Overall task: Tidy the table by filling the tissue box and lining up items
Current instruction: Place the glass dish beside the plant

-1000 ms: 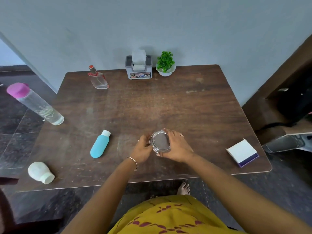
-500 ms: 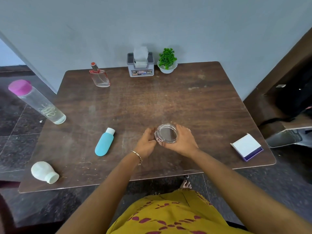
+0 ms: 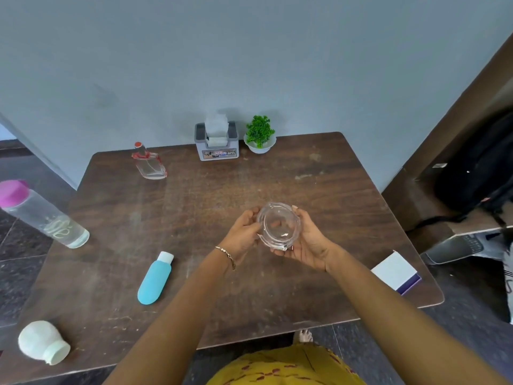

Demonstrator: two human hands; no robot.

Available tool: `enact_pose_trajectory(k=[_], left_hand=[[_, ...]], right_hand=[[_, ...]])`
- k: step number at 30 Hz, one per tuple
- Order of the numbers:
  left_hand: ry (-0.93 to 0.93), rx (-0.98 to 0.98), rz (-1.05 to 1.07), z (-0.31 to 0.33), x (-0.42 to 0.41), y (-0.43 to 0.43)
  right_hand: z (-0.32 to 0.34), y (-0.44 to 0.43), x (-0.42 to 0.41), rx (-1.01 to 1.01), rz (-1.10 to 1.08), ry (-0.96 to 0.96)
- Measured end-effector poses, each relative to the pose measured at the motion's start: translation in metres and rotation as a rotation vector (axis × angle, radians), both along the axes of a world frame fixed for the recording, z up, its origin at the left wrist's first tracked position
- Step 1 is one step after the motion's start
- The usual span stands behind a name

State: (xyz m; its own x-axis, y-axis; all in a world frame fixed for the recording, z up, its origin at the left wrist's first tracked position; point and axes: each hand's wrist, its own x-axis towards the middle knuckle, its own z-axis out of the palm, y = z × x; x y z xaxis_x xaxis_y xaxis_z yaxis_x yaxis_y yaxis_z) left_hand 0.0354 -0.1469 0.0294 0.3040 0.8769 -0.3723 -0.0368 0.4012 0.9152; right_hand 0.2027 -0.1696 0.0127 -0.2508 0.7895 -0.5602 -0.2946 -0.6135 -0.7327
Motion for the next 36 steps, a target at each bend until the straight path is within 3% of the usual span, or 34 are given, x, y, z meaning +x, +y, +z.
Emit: enact_pose_trajectory(k=[4, 9, 15, 19, 36], left_hand=[[-0.004, -0.063, 0.018, -0.002, 0.021, 0.014], [0.009, -0.089, 0.110, -0.003, 0.053, 0.041], [-0.017, -0.100, 0.261, 0.001, 0.105, 0.095], [-0.035, -0.151, 0.381, 0.000, 0.139, 0.136], [-0.072, -0.172, 0.487, -0.053, 0.188, 0.275]], right_hand=[[0.007, 0.025, 0.023, -0.062, 0.016, -0.088], [0.021, 0.056, 0.050, 0.008, -0.020, -0.195], [0.023, 0.113, 0.086, 0.028, -0.101, -0.485], [0.030, 0.154, 0.107, 0.088, -0.176, -0.518], [-0.035, 0.301, 0.147, 0.170, -0.152, -0.860]])
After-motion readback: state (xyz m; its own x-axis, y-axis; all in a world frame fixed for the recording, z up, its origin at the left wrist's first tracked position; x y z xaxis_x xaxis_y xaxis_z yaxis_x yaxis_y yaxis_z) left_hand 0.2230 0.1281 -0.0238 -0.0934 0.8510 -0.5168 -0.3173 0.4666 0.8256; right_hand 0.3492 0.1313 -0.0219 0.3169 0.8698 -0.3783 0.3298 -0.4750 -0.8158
